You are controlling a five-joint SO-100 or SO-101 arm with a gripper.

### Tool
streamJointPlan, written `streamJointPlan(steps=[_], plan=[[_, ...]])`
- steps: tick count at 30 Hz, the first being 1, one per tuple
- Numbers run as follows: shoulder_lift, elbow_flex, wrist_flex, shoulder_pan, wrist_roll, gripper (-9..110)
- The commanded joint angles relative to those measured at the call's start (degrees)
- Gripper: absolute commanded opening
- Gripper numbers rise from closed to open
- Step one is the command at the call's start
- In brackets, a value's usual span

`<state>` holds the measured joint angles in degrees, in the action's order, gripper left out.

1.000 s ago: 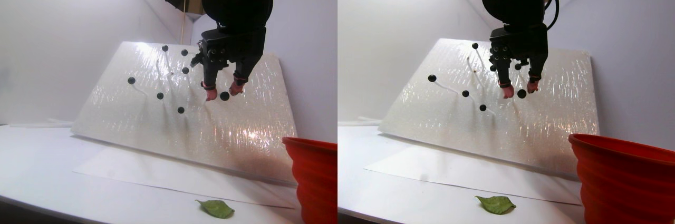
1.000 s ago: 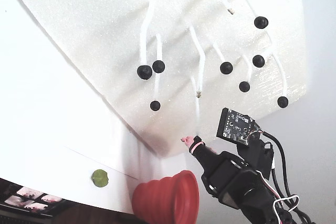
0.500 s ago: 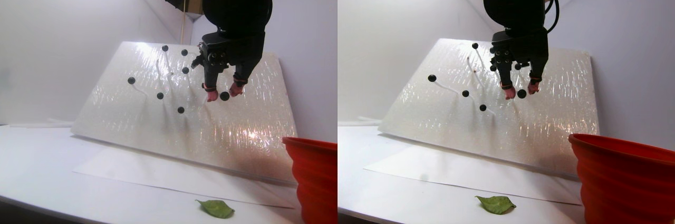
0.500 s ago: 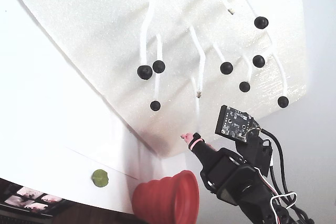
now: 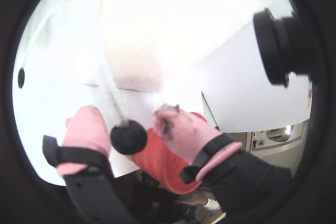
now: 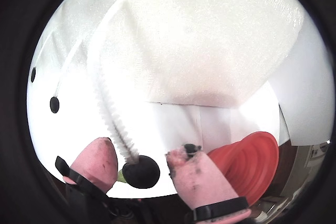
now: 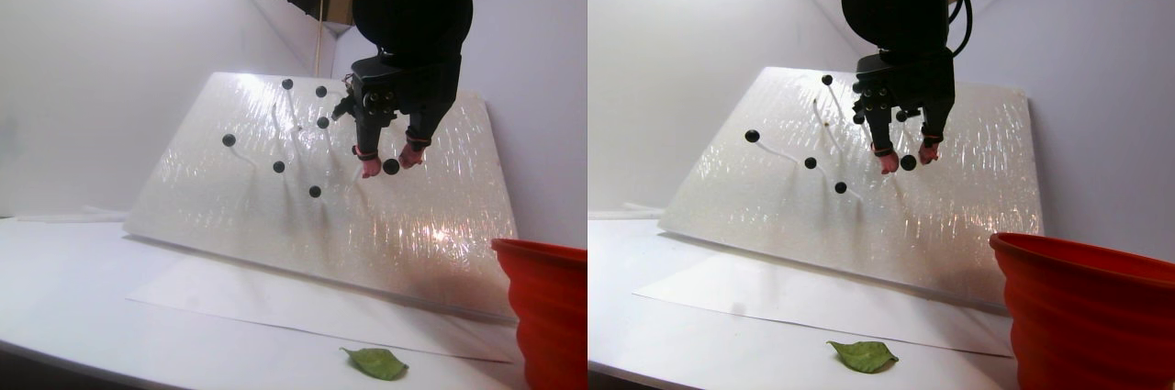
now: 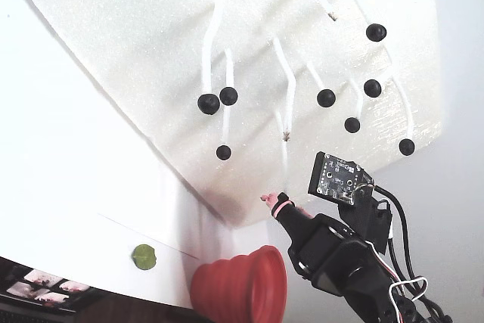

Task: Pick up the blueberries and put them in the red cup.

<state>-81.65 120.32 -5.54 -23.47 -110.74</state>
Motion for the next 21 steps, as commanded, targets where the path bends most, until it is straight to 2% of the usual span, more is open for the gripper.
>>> streamJointPlan(steps=[1, 21], plan=[[-2.2, -1.8, -1.3, -0.3, -0.1, 19], [-3.1, 0.7, -1.3, -0.4, 0.1, 18]])
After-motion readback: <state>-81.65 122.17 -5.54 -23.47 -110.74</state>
